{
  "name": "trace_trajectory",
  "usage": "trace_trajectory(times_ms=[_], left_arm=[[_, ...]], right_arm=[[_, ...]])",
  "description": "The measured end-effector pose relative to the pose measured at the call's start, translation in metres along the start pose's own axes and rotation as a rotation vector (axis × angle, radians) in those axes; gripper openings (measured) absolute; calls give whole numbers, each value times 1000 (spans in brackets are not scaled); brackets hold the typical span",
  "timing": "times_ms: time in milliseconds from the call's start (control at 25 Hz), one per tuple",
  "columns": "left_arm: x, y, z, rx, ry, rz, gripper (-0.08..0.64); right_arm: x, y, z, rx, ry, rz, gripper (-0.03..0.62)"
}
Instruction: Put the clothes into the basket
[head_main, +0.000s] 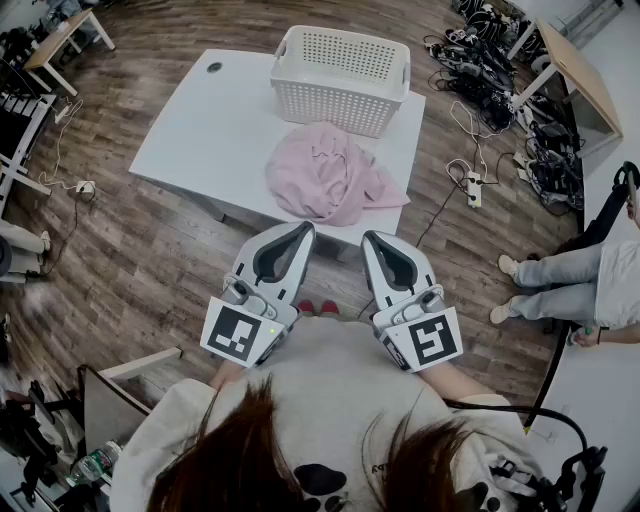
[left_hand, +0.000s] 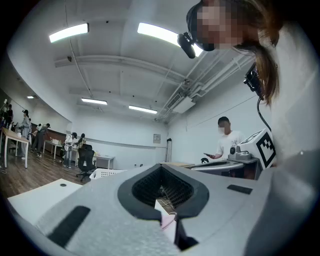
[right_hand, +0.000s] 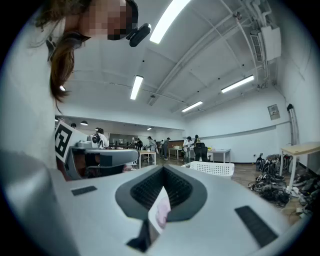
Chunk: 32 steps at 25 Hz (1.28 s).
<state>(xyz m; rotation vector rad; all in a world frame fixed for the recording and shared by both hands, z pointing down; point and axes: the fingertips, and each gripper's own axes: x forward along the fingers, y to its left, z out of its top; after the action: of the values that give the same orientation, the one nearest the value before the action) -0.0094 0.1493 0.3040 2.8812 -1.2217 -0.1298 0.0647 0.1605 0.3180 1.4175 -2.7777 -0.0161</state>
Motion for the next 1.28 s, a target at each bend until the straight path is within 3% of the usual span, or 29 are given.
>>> trace_trajectory(times_ms=[840, 1280], left_arm=[[0, 7, -1, -5, 6, 1, 8], [2, 25, -2, -17, -3, -29, 8]], right_arm=[[9, 7, -2, 30, -4, 39, 14], [24, 7, -1, 32, -9, -10, 12]])
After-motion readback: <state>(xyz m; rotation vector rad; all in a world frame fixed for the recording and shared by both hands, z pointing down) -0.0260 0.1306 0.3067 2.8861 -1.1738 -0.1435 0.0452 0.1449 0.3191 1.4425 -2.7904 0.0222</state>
